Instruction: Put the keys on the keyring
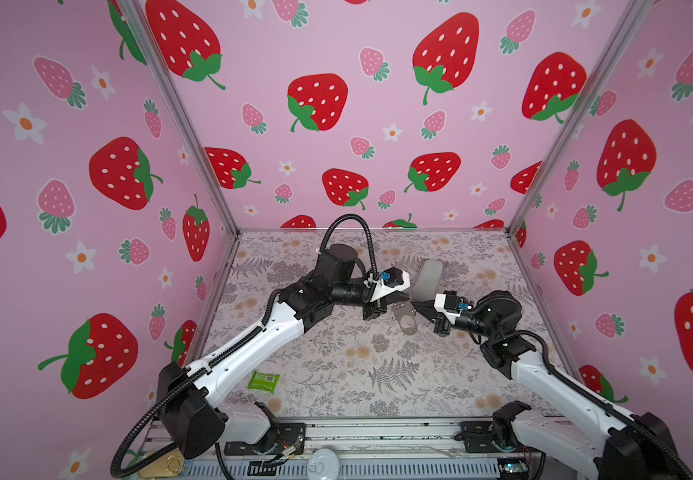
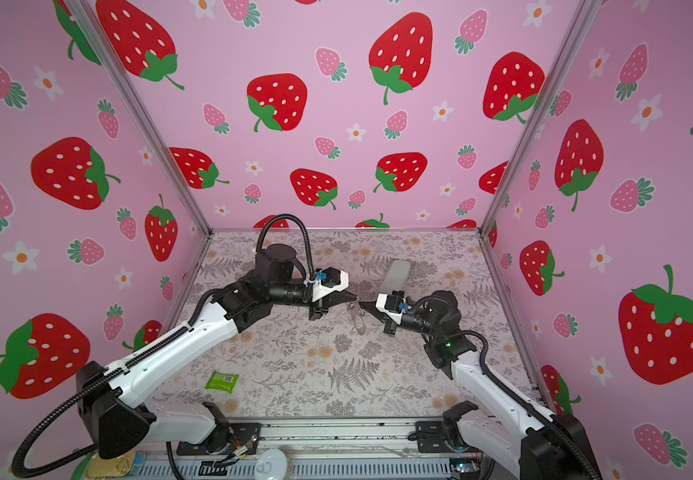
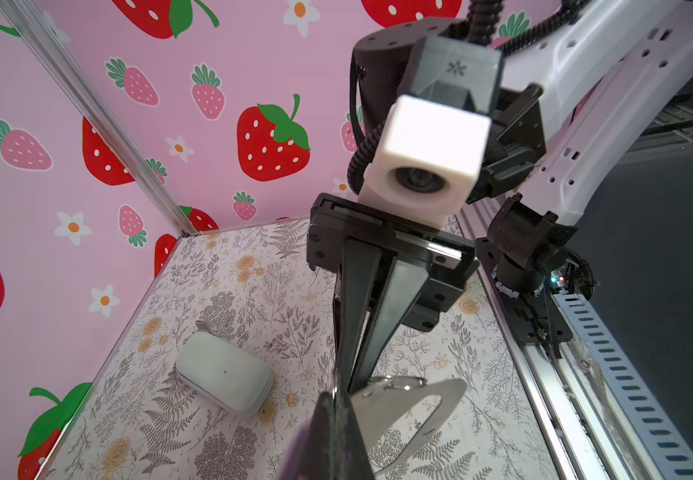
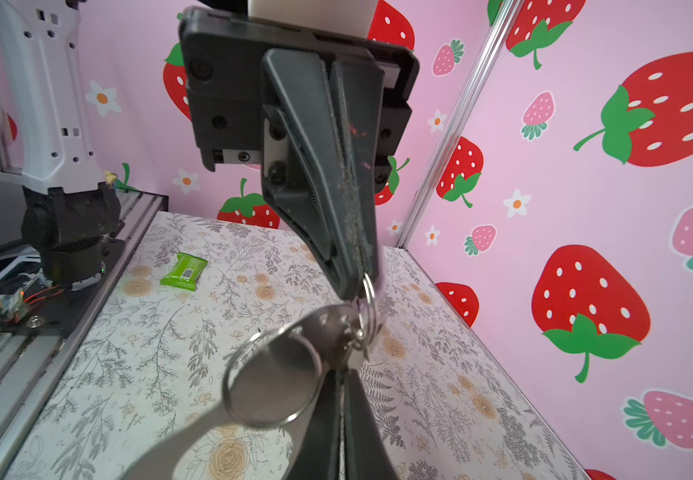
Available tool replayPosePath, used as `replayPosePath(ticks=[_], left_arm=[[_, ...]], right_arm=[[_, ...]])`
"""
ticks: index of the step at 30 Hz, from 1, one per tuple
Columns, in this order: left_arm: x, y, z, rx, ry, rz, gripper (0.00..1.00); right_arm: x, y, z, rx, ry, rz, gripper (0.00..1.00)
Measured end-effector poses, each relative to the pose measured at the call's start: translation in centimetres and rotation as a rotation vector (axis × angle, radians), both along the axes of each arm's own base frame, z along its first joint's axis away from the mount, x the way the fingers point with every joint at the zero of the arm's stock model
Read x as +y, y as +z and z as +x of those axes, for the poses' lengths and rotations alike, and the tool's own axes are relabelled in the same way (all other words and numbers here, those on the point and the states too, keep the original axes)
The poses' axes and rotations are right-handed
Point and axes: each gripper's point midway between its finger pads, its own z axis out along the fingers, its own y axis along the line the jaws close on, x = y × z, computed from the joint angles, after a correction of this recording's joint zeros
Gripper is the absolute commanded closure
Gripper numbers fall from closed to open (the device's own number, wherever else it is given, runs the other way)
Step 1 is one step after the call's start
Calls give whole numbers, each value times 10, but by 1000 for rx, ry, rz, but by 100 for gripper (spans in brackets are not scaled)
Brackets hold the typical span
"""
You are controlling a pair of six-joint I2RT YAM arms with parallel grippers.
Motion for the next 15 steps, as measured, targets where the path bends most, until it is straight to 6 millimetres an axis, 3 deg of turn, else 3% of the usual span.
replayPosePath(ticks=[6,11,15], left_arm=[[-1,-7,5,24,30,-16,100],[-3,0,14,0,74,-56,100],[-3,1,17,-3,95,-84,100]], right_arm=[[7,-3,-6,-20,15,-18,98],[17,-9,-9,-31,20,-39,98],[18,-8,-3,-45,-26,-40,90]])
